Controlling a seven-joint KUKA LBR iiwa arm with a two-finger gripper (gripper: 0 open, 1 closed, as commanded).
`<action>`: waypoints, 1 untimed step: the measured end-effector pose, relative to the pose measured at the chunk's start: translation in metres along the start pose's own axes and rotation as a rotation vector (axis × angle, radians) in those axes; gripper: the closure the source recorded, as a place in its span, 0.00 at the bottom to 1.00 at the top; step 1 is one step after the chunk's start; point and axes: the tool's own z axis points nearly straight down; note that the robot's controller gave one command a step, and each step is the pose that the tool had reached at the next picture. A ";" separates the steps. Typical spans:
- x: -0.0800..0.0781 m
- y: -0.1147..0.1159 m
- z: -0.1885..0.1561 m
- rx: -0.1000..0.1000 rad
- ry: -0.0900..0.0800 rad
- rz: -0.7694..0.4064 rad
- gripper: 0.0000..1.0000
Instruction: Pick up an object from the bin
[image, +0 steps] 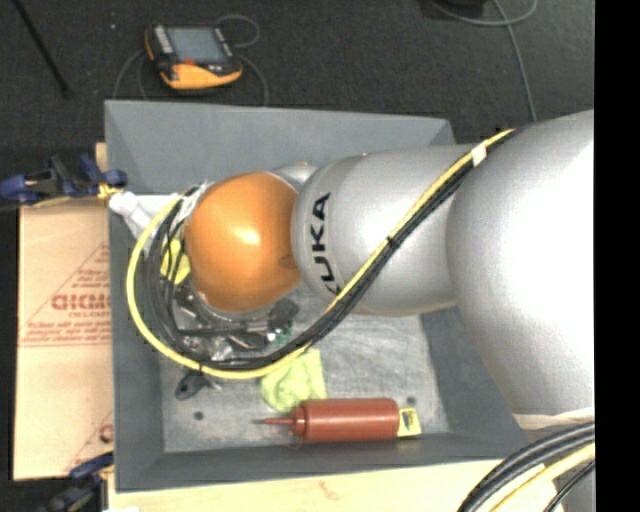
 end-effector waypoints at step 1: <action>0.001 0.001 -0.014 -0.003 0.004 0.001 1.00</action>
Offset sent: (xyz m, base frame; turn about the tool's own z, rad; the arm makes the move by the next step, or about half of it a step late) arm 0.0000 0.0002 0.0205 0.0000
